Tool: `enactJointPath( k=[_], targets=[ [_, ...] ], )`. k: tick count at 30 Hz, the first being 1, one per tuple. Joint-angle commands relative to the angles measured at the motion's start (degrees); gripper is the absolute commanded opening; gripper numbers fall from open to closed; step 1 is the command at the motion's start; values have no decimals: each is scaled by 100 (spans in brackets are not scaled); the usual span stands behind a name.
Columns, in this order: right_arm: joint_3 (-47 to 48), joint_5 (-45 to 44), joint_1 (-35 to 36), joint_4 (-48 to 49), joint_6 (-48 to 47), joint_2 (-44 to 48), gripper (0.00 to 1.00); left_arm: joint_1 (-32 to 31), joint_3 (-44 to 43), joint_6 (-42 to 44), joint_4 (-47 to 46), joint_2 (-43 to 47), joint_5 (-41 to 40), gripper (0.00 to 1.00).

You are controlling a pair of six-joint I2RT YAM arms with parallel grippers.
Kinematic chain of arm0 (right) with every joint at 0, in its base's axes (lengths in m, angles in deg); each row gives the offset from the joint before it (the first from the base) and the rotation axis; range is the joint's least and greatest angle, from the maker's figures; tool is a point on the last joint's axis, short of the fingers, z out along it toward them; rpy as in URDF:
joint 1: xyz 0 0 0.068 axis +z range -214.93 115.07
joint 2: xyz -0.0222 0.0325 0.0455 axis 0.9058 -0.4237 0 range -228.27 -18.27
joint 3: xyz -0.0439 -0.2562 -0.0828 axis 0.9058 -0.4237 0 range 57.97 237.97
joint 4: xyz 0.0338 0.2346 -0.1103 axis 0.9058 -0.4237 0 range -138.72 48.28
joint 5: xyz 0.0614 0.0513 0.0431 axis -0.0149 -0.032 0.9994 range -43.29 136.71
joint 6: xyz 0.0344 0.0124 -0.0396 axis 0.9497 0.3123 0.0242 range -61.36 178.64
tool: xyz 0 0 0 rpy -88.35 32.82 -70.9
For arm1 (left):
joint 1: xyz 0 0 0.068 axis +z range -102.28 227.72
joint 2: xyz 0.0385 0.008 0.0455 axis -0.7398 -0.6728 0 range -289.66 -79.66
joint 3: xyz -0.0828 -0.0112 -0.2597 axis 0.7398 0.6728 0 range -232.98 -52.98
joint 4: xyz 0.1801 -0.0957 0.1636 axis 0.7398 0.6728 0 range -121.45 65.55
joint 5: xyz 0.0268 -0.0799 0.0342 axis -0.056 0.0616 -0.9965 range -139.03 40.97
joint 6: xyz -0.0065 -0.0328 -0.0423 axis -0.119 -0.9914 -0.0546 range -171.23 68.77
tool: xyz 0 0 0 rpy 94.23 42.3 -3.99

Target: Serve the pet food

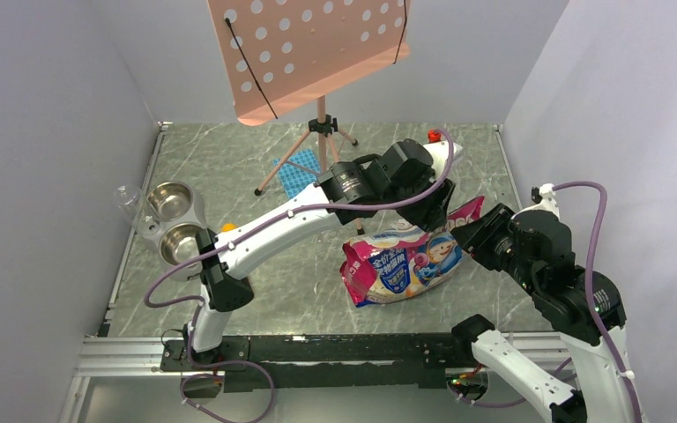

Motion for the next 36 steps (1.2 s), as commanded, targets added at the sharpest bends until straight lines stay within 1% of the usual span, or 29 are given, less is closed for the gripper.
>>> enactJointPath(
  k=[1,6,12,15,19,21,27,29,31,35,36],
  targets=[
    [67,-146,17,5,-49,70,40,-11,-287,-90,-43,-93,88,51],
    [56,-171,18,-10,-52,87,40,-13,-105,-42,-53,-35,-22,40],
    [2,-140,18,81,-56,65,40,-18,-44,65,68,-71,-79,30],
    [1,-137,22,125,-46,-3,40,-34,-59,114,122,-119,-98,29],
    [-3,-213,19,167,145,-73,40,-68,7,170,148,-130,-144,32],
    [1,-252,22,192,228,-128,40,-87,46,201,195,-135,-172,32],
    [-13,-192,22,381,206,-254,38,-114,223,273,406,-75,-222,21],
    [-68,-144,20,458,186,-231,38,-123,274,309,430,-16,-468,18],
    [-150,-88,17,500,190,-207,36,-132,303,333,433,30,-545,15],
    [-370,104,16,700,97,-148,34,-135,308,372,447,68,-528,10],
    [-434,160,21,779,82,-129,34,-140,283,390,472,60,-493,8]
  ],
)
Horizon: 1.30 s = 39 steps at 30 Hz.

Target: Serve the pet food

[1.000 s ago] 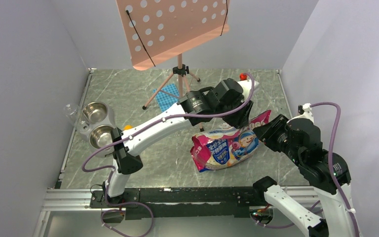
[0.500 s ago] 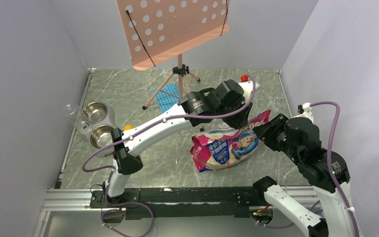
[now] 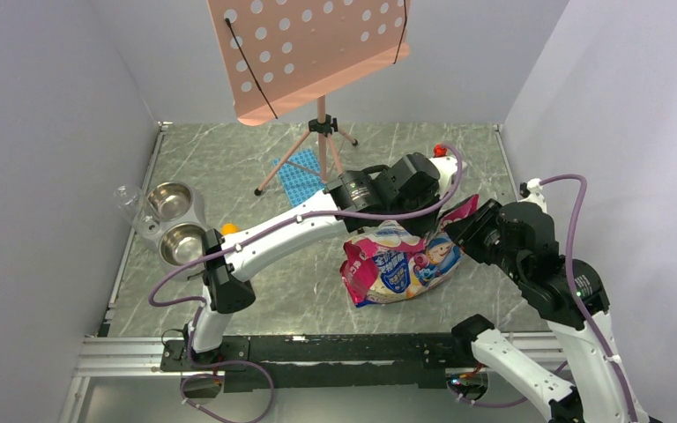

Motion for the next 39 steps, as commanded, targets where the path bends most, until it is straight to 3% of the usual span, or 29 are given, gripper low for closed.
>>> enactJointPath(
  k=[1,2,6,9,14,22,36,39],
  targets=[
    [-247,272,22,535,-73,101,33,5,-30,232,445,115,-166,5],
    [-285,269,20,579,-66,118,32,7,-114,266,527,71,-142,0],
    [-439,252,17,777,-150,160,27,84,-395,291,729,26,-10,0],
    [-659,535,22,1098,-373,138,24,229,-93,-32,470,254,335,0],
    [-1009,1052,17,1785,-722,163,32,428,92,-485,116,392,981,0],
    [-1179,790,22,1384,-508,69,22,446,-258,-454,284,223,992,0],
    [-1433,819,19,1343,-564,-388,29,465,-532,-638,249,45,1221,0],
    [-1598,714,22,1351,-522,-429,14,464,-520,-647,280,49,1148,0]
  ],
)
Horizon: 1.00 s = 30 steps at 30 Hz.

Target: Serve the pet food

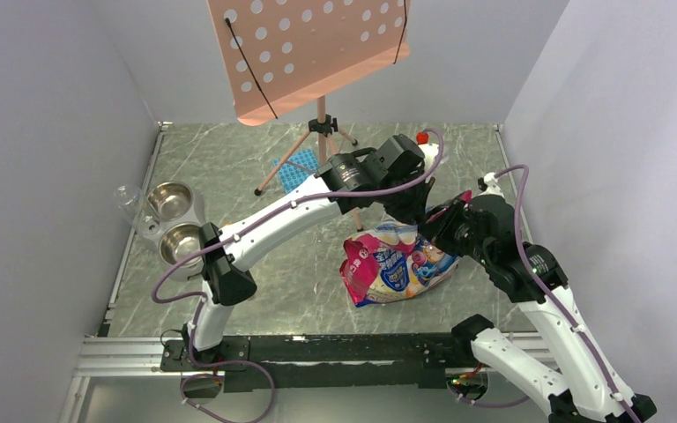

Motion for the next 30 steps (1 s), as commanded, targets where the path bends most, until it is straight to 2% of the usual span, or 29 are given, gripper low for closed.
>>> enactJointPath(
  k=[1,2,7,11,13,16,20,24,25,27,30],
  targets=[
    [-322,-224,20,-48,-12,-190,5,-60,-334,-157,-65,113,176,0],
    [-295,-392,29,-137,36,-229,0,-60,-334,-137,-31,113,103,0],
    [283,-1859,61,-1903,707,-674,0,-60,-401,-7,227,67,-379,0],
    [343,-2202,69,-2284,846,-662,0,-60,-529,55,404,-28,-697,0],
    [295,-2185,73,-2243,768,-645,0,-39,-553,57,399,-52,-695,0],
    [251,-1841,68,-1568,413,-325,0,-1,-552,43,340,-55,-588,0],
    [585,-1759,64,-1590,290,-320,0,9,-520,113,292,80,-716,0],
    [691,-1239,60,-904,-44,-120,0,41,-579,67,44,193,-258,0],
    [729,-1161,63,-835,-59,-169,4,51,-549,-14,-46,222,-32,0],
    [823,-1116,70,-775,-2,-270,20,78,-442,-166,-182,288,214,0],
    [816,-1102,61,-578,87,-291,33,89,-502,-254,-192,294,325,0]
  ],
)
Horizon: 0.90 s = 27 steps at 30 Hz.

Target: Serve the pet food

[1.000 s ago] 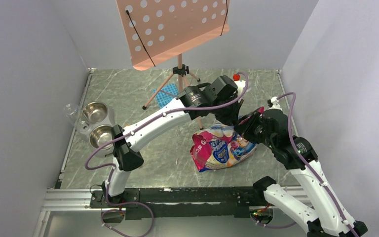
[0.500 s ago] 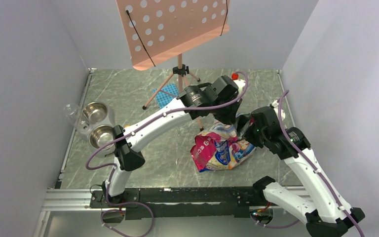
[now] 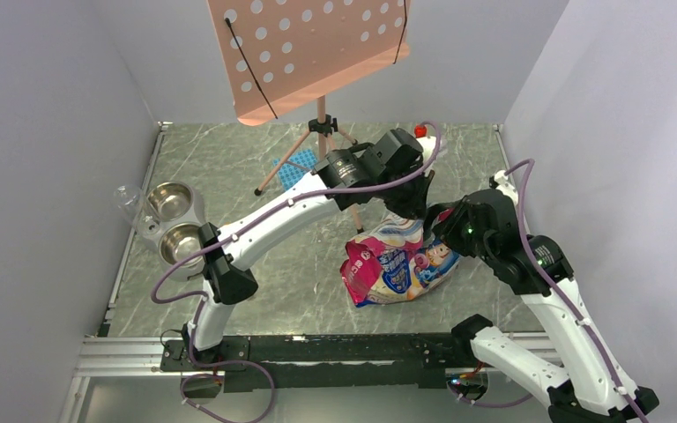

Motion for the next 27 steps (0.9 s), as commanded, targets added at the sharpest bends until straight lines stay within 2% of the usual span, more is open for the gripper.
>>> enactJointPath(
  k=[1,7,11,16,19,21,23,25,27],
  targets=[
    [211,-111,-39,493,-31,-19,36,44,-264,-186,-333,366,439,0],
    [115,119,-37,746,33,-231,41,63,-316,-258,-381,383,509,0],
    [-123,613,-35,1089,10,-273,44,63,-318,-238,-396,427,484,0],
    [-487,945,-39,1218,18,-84,49,72,-386,-154,-368,427,413,0],
    [-721,1156,-35,1287,11,8,48,72,-440,-110,-331,444,325,0],
    [-804,1190,-36,1244,43,35,40,72,-423,-45,-296,495,205,0],
    [-837,1209,-35,1190,63,60,23,72,-412,57,-213,550,0,0],
    [-706,1232,-36,1103,-13,97,1,76,-351,187,-132,601,-231,0],
    [-319,1060,-37,808,-115,80,0,81,-232,257,-67,647,-352,0]
  ],
)
